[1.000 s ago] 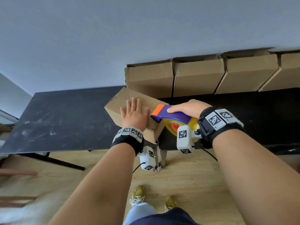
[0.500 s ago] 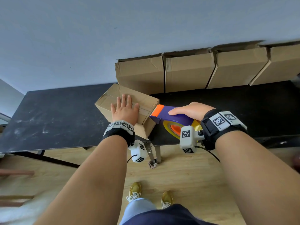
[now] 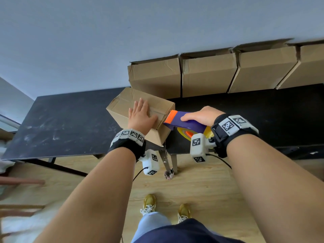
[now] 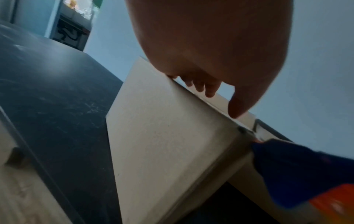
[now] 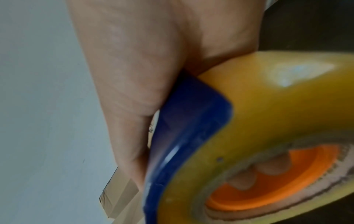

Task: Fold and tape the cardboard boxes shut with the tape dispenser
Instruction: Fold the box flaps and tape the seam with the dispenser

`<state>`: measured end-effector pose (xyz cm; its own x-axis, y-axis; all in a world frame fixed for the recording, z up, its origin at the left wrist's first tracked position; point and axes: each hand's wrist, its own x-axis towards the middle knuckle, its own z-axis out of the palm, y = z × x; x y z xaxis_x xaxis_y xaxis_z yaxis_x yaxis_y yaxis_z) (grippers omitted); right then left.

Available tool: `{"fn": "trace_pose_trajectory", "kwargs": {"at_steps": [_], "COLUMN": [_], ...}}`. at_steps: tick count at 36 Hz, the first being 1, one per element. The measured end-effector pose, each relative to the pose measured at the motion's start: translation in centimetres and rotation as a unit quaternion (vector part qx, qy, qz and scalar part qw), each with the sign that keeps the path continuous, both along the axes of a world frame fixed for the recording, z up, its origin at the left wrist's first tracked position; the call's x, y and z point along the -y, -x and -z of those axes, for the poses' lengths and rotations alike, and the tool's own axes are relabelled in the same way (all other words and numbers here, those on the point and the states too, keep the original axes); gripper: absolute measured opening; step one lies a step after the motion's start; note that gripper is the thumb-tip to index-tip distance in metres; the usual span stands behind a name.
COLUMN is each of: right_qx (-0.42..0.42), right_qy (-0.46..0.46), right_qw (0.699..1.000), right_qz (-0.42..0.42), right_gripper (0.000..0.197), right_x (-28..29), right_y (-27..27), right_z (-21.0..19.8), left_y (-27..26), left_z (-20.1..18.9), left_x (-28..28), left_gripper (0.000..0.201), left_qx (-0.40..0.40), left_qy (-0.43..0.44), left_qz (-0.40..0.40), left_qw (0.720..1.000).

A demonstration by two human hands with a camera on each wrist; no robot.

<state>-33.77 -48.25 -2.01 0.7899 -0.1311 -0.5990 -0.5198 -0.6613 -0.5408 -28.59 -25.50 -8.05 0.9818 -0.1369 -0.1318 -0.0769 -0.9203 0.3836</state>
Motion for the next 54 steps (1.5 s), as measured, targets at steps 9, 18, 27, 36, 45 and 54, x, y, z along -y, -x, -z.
{"fn": "trace_pose_trajectory", "kwargs": {"at_steps": [9,18,27,36,45,54], "right_qx": [0.0,0.011,0.047,0.02,-0.02,-0.041], "right_qy": [0.008,0.004,-0.009,0.029,0.007,0.029], "right_qw": [1.0,1.0,0.999,0.999,1.0,0.999], "right_qz": [0.002,0.0,-0.003,-0.004,0.01,0.013], "right_gripper": [0.051,0.048,0.049,0.057,0.057,0.054], "right_x": [-0.5,1.2,1.4,0.9,1.6,2.7], "right_y": [-0.1,0.3,0.4,0.8,1.3,1.9], "right_z": [-0.1,-2.6,-4.7,-2.1,-1.3,-1.2], "left_y": [1.5,1.9,2.2,2.2,2.2,1.9], "left_z": [0.4,0.8,0.5,0.7,0.5,0.8], "left_x": [0.5,1.3,1.5,1.5,1.8,1.9], "left_gripper": [0.088,0.077,0.082,0.076,0.073,0.074], "left_qx": [-0.021,0.008,0.006,0.002,-0.014,-0.013], "left_qy": [-0.125,-0.186,-0.168,-0.187,-0.204,-0.208], "left_qz": [0.117,0.114,0.097,0.102,0.103,0.102], "left_qw": [0.985,0.976,0.981,0.977,0.973,0.973]}}
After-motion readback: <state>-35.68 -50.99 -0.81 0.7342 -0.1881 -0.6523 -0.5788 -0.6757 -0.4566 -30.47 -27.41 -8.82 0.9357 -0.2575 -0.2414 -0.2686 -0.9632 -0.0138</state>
